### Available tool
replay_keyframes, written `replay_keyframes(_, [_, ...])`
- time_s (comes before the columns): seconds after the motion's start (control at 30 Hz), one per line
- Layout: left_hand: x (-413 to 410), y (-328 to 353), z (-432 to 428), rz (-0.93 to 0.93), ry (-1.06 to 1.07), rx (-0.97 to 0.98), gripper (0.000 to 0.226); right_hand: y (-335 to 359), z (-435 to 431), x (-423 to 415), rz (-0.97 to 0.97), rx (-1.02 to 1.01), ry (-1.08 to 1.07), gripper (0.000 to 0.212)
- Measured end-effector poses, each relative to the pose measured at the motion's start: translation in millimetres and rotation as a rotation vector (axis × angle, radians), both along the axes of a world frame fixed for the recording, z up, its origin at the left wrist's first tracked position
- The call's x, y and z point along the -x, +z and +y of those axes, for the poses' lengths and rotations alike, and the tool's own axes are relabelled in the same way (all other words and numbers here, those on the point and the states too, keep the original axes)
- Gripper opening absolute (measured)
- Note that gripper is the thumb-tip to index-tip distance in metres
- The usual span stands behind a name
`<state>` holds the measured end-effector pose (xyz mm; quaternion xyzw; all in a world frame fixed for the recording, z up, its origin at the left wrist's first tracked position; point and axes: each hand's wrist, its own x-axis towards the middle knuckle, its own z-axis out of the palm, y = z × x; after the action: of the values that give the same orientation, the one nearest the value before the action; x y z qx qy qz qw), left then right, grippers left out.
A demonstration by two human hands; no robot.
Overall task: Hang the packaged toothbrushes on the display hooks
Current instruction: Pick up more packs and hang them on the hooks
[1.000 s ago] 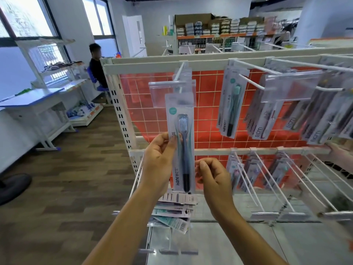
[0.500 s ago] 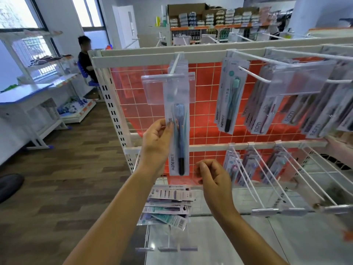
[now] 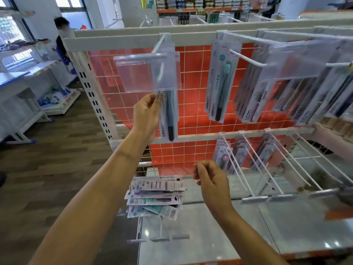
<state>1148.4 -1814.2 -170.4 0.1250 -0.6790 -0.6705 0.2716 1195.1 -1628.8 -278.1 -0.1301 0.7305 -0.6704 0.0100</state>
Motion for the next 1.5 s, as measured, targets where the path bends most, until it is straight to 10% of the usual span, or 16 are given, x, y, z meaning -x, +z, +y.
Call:
replay_keyframes(0.43, [13.7,-13.2,-5.4,-0.069,0.110,0.013,0.028,-8.4,3.1,-9.8,-0.012,-0.105,0.042,0.021])
replay_keyframes(1.5, [-135.1,-261.7,42.7,-0.936,0.038,0.961,0.036,-153.7,-11.7,-2.4,0.050,-0.809,0.454,0.038])
